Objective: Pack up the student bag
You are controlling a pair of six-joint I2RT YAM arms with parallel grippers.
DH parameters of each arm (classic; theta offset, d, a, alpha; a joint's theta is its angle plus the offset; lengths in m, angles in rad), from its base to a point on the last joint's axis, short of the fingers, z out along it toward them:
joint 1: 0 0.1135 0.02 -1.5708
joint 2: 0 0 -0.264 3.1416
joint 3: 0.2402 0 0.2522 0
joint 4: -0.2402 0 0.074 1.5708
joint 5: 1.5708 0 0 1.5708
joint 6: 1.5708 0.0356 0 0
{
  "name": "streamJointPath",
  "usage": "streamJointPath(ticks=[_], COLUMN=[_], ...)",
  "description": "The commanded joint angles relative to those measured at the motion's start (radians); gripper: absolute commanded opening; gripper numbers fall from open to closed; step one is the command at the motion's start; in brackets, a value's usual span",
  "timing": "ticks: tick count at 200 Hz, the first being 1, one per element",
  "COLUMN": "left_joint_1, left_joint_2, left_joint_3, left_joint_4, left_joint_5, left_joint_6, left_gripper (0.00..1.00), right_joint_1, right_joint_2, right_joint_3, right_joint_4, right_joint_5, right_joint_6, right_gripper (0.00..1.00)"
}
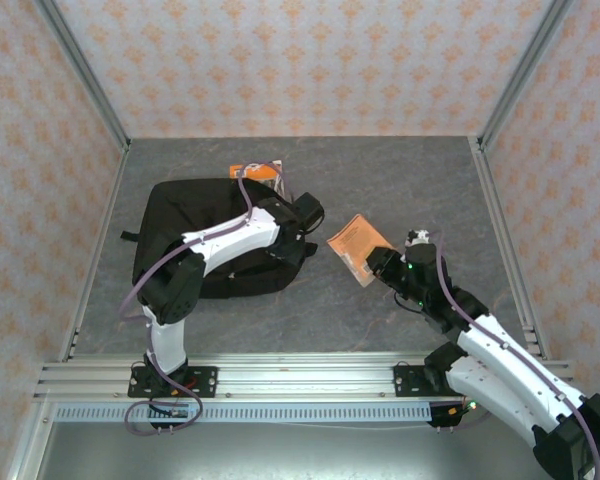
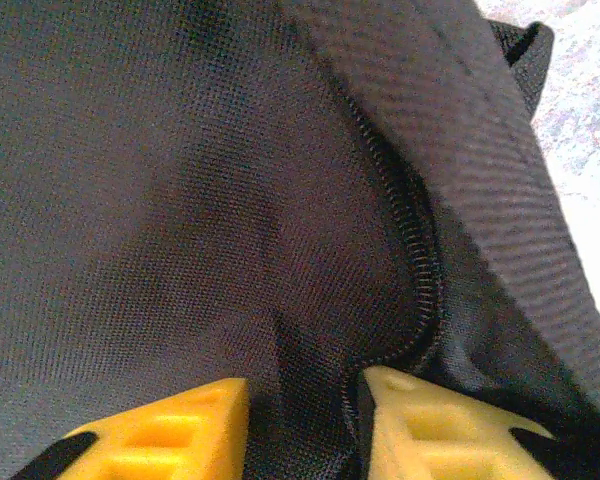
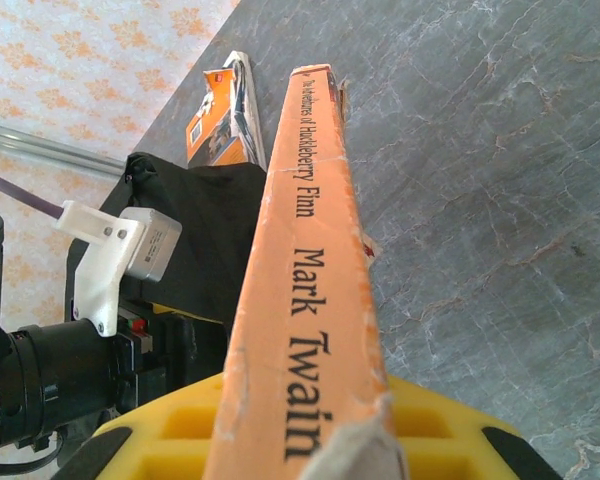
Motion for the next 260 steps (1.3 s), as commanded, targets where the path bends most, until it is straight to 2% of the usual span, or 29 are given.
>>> streamJointPath(ticks=[1, 18, 97, 118, 135, 153, 173, 185, 210, 222, 236, 260], left_joint_1=[0.005, 0.006, 0.006, 0.006, 0.006, 0.006, 0.012, 0.018, 0.032, 0.043, 0.052, 0.051], left_joint_2=[-0.027, -0.053, -0.268, -0.338, -0.324, -0.285, -0.274, -0.250, -0.176, -0.144, -0.092, 0.048], left_joint_3=[0.011, 0.026, 0.039, -0.005, -0.002, -0.001, -0.052, -0.058, -0.036, -0.032, -0.012, 0.070], left_joint_4=[-0.056, -0.067, -0.108, -0.067, -0.071, -0.066, 0.020, 0.059, 0.105, 0.142, 0.174, 0.136], left_joint_5=[-0.066, -0.069, -0.103, -0.082, -0.085, -0.095, -0.098, -0.098, -0.127, -0.103, -0.075, -0.016], left_joint_6=[0.013, 0.019, 0.005, -0.001, -0.010, -0.048, -0.114, -0.166, -0.290, -0.339, -0.346, -0.304], left_gripper=[0.16, 0.00, 0.00, 0.00, 0.00, 0.00, 0.35, 0.47, 0.58, 0.61, 0.64, 0.69], right_joint_1=[-0.005, -0.005, -0.005, -0.005, -0.005, -0.005, -0.005, -0.005, -0.005, -0.005, -0.005, -0.006], right_joint_2=[-0.010, -0.017, -0.025, -0.017, 0.021, 0.133, 0.243, 0.278, 0.272, 0.255, 0.243, 0.226], right_joint_3=[0.029, 0.030, 0.051, 0.060, 0.086, 0.170, 0.261, 0.305, 0.334, 0.333, 0.335, 0.331], right_joint_4=[0.069, 0.063, 0.046, 0.062, 0.077, 0.031, -0.025, -0.069, -0.117, -0.126, -0.142, -0.174], right_joint_5=[-0.005, -0.003, 0.000, -0.019, -0.050, -0.088, -0.134, -0.130, -0.083, -0.070, -0.062, -0.053], right_joint_6=[-0.002, -0.008, -0.026, -0.038, -0.049, -0.073, -0.118, -0.151, -0.180, -0.183, -0.190, -0.206], right_gripper=[0.00, 0.00, 0.00, 0.00, 0.00, 0.00, 0.00, 0.00, 0.00, 0.00, 0.00, 0.00])
